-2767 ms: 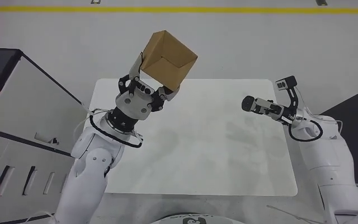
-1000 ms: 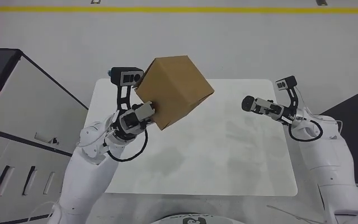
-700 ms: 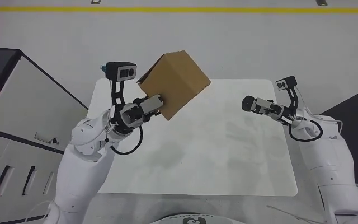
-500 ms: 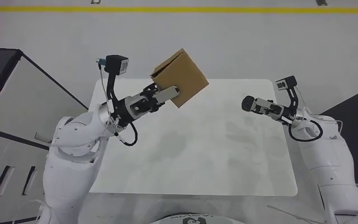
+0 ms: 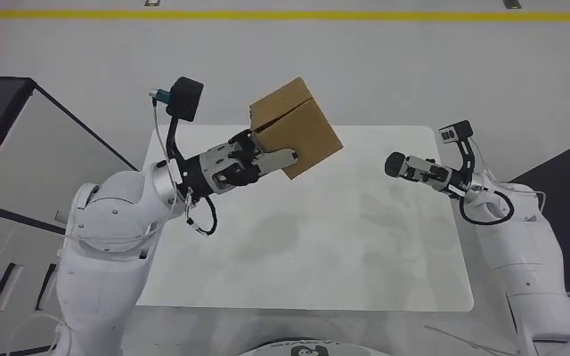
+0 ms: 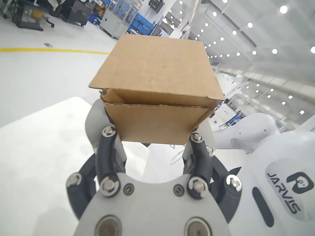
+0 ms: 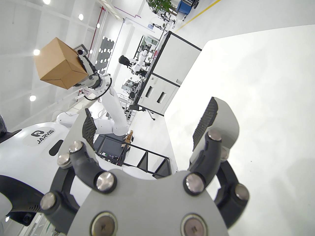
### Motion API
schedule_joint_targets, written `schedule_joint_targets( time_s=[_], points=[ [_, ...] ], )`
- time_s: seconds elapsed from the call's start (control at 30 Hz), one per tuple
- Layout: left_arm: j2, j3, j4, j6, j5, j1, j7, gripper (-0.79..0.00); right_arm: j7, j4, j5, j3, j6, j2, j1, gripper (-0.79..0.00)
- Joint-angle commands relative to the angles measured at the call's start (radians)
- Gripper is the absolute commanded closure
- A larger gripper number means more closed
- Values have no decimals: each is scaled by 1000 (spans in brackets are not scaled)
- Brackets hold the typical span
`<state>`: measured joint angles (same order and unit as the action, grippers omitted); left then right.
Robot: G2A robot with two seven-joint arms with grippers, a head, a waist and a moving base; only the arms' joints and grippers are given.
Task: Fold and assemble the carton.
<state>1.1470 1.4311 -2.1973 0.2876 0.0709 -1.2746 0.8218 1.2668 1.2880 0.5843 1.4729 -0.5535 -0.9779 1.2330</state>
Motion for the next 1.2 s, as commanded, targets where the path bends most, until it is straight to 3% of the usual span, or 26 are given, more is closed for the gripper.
schedule_joint_targets(
  time_s=[0.0,0.13,0.27,0.53,0.6,0.83,1.07,1.17],
  points=[
    [-2,-4,4,60,85,18,-1,0,0,0,0,0,0,0,0,-785],
    [-10,-22,0,198,312,70,24,0,0,0,0,0,0,0,0,-785],
    [-13,-34,0,285,479,95,-34,0,0,0,0,0,0,0,0,-785],
    [-13,-34,0,285,479,95,-34,0,0,0,0,0,0,0,0,-785],
    [-19,-26,-20,360,628,104,-24,0,0,0,0,0,0,0,0,-785],
    [-23,-25,-17,544,1115,112,-341,0,0,0,0,0,0,0,0,-785],
    [-40,-56,-10,605,1672,131,-774,0,0,0,0,0,0,0,0,-785],
    [-40,-56,-10,605,1672,131,-774,0,0,0,0,0,0,0,0,-785]
  ],
)
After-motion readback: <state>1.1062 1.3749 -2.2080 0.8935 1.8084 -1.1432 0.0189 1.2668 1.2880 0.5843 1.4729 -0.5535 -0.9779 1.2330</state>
